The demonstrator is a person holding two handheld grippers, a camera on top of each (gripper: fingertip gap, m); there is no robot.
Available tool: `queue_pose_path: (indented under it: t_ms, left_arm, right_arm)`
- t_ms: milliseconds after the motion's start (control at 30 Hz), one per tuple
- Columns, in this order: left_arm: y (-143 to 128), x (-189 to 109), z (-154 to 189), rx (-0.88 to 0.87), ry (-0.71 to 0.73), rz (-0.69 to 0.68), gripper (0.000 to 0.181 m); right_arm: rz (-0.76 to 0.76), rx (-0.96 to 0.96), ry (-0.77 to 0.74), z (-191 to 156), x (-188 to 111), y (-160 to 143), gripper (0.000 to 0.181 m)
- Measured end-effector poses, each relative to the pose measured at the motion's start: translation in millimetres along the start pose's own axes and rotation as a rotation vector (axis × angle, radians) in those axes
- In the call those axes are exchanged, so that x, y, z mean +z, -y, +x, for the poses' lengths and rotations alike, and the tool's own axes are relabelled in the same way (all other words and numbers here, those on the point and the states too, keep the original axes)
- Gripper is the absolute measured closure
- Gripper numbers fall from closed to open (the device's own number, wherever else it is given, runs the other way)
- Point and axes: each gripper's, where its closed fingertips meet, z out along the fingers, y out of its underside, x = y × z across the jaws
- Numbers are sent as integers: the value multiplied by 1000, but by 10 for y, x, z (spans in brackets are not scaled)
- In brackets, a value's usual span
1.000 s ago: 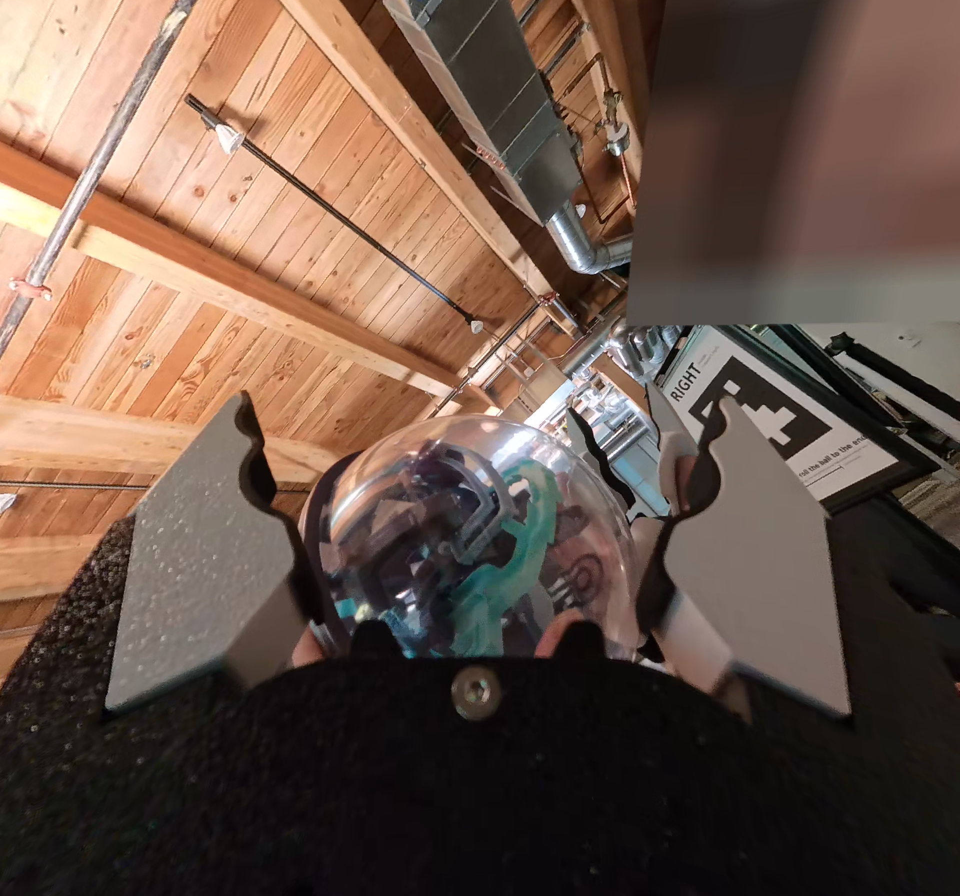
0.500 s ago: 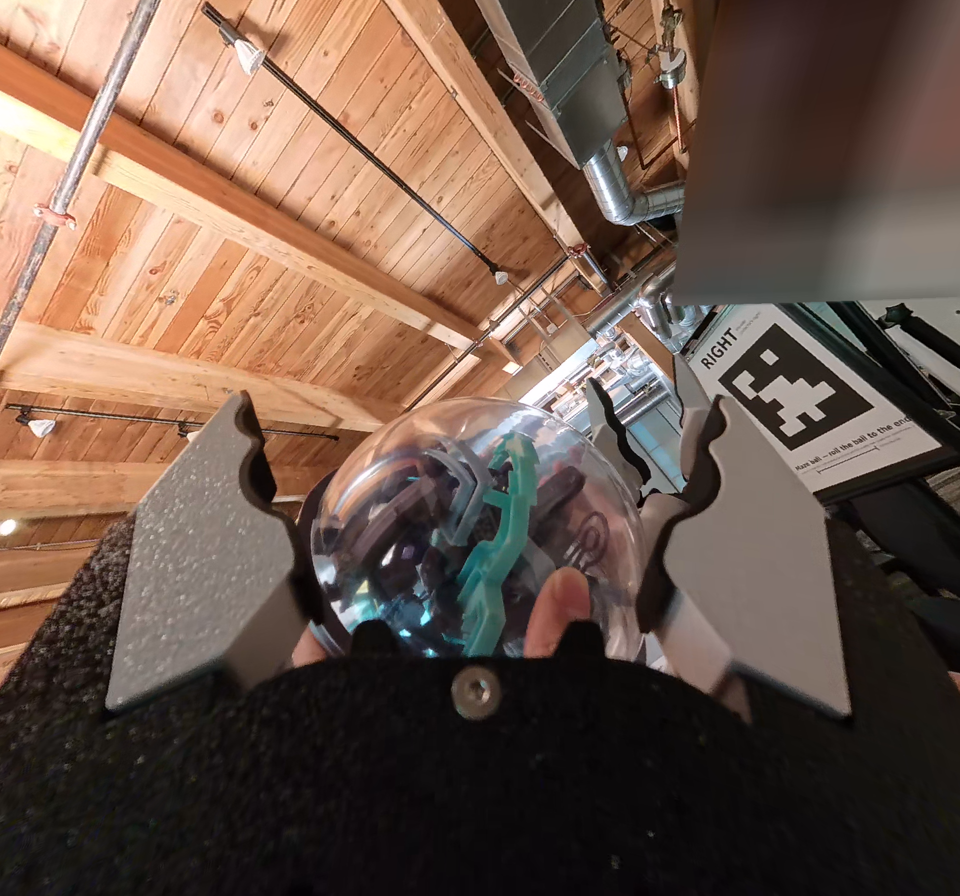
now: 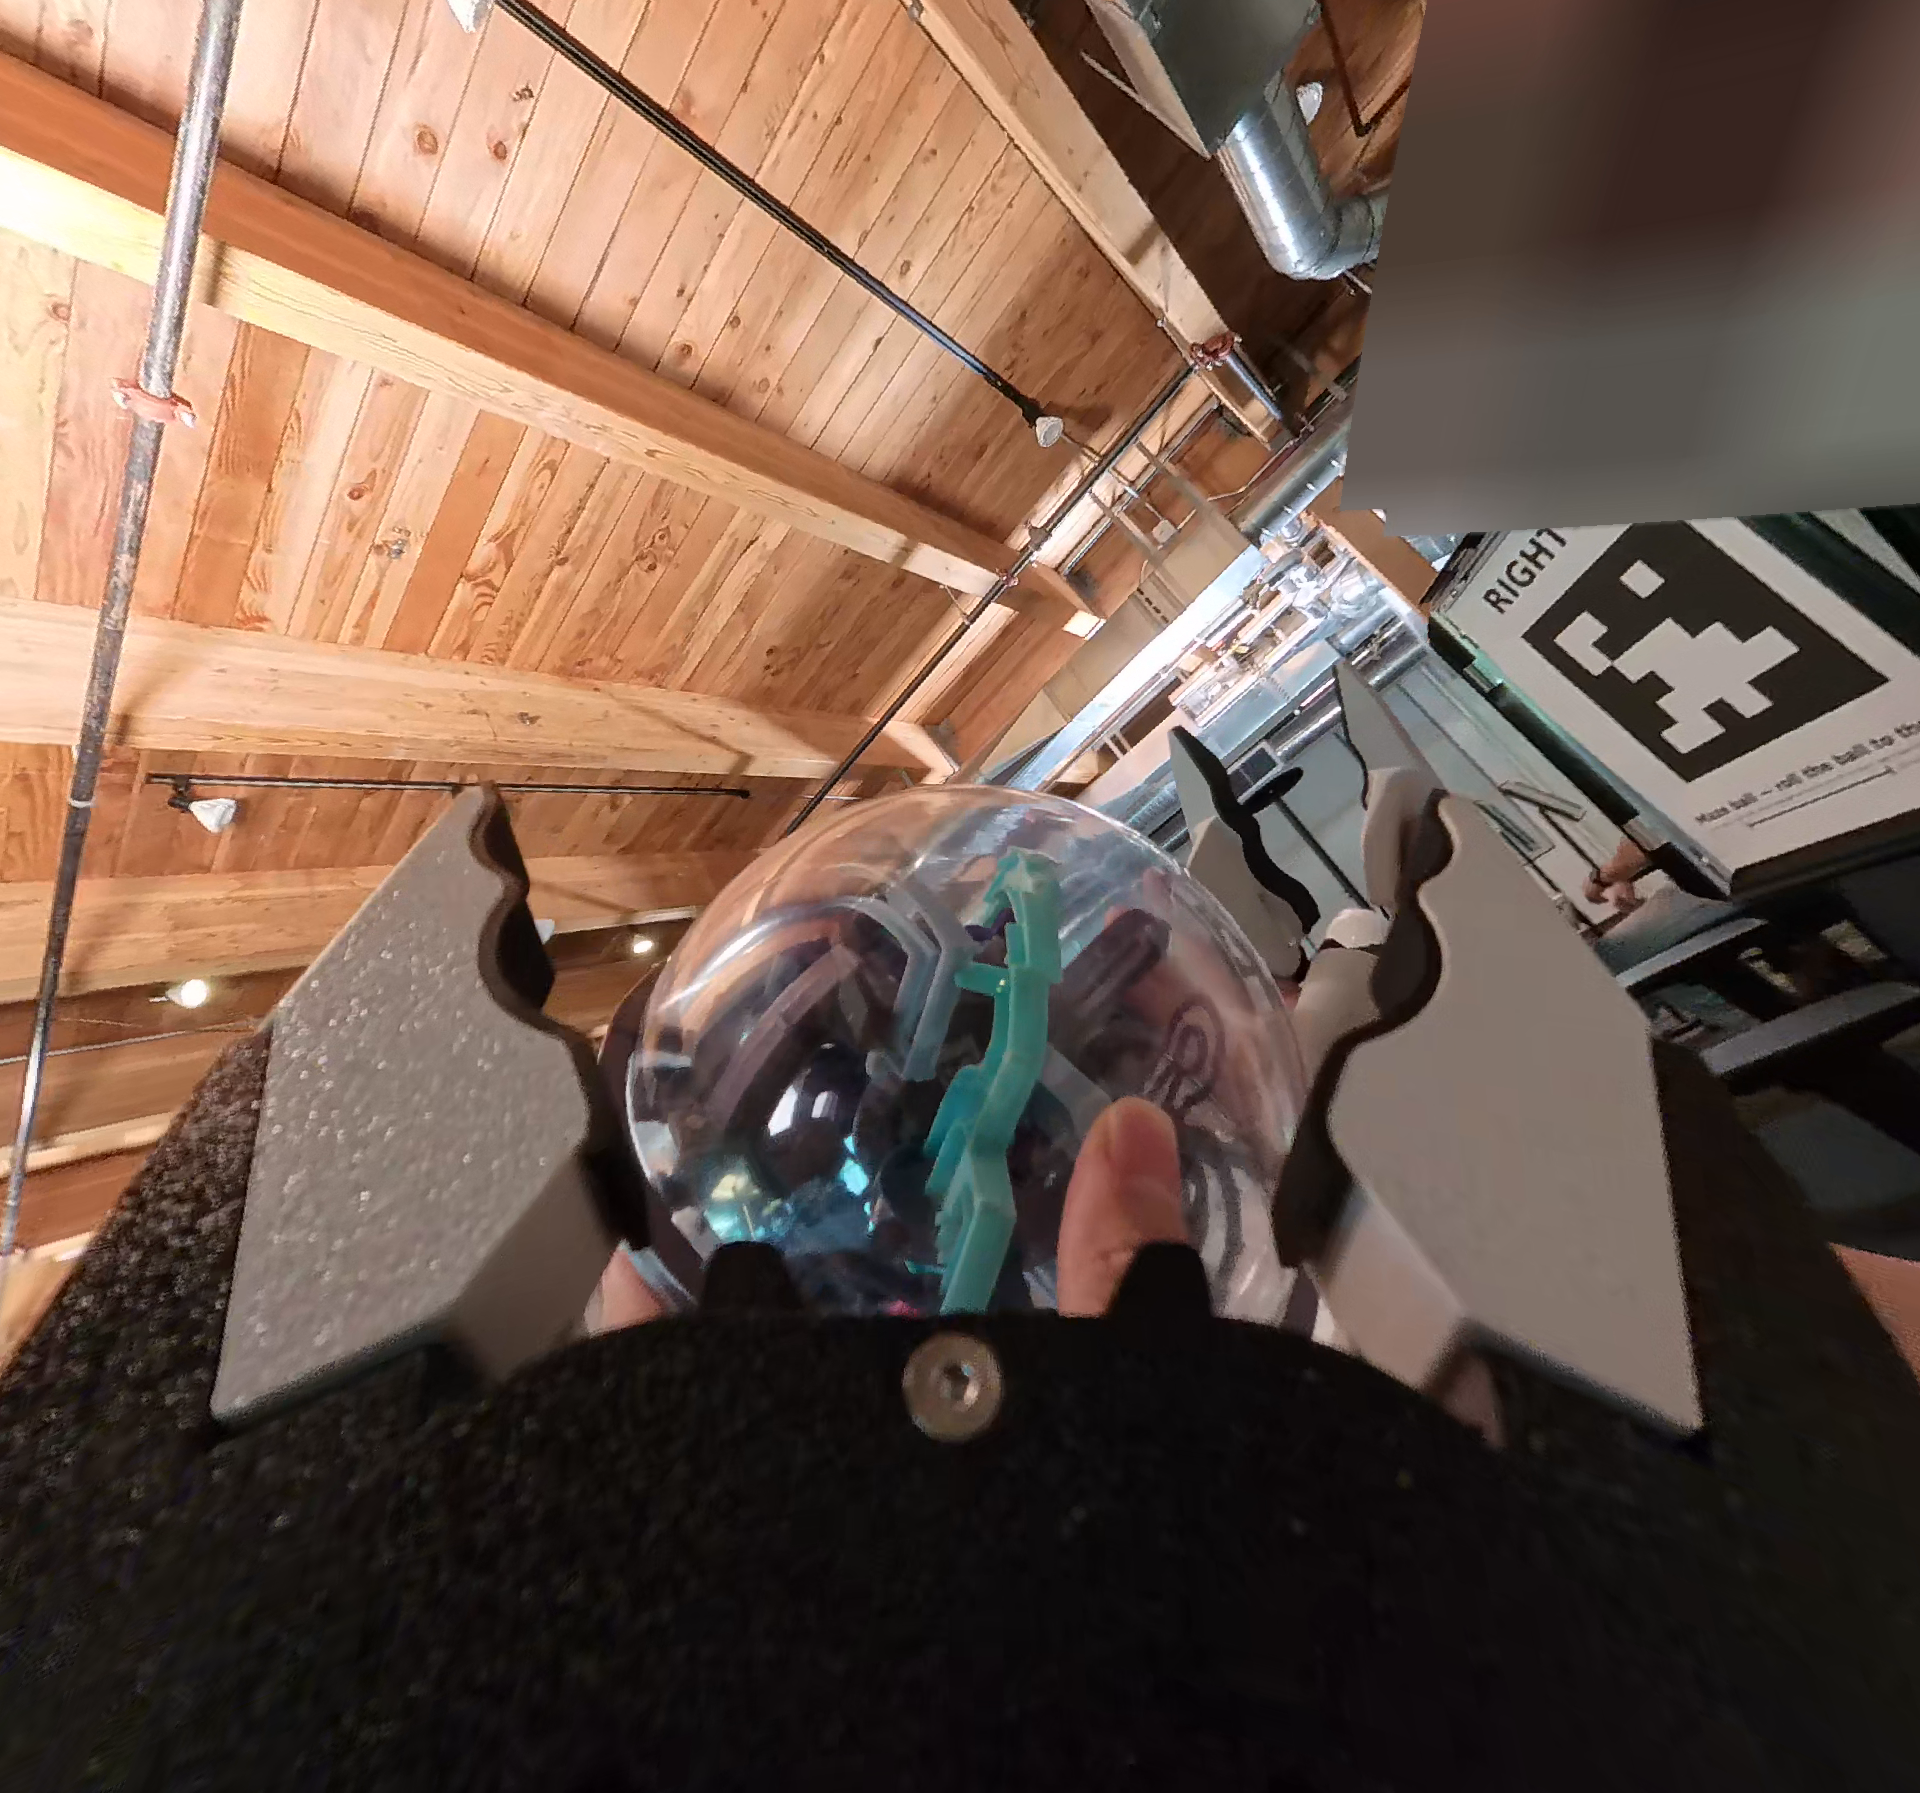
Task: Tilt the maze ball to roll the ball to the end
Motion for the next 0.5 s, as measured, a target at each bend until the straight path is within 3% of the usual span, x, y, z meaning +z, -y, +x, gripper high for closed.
queue_pose_path:
  t_ms: [500]
  left_arm:
    - [20, 24, 32, 80, -3, -42, 25]
  right_arm:
    - [-6, 5, 3, -21, 8, -37, 125]
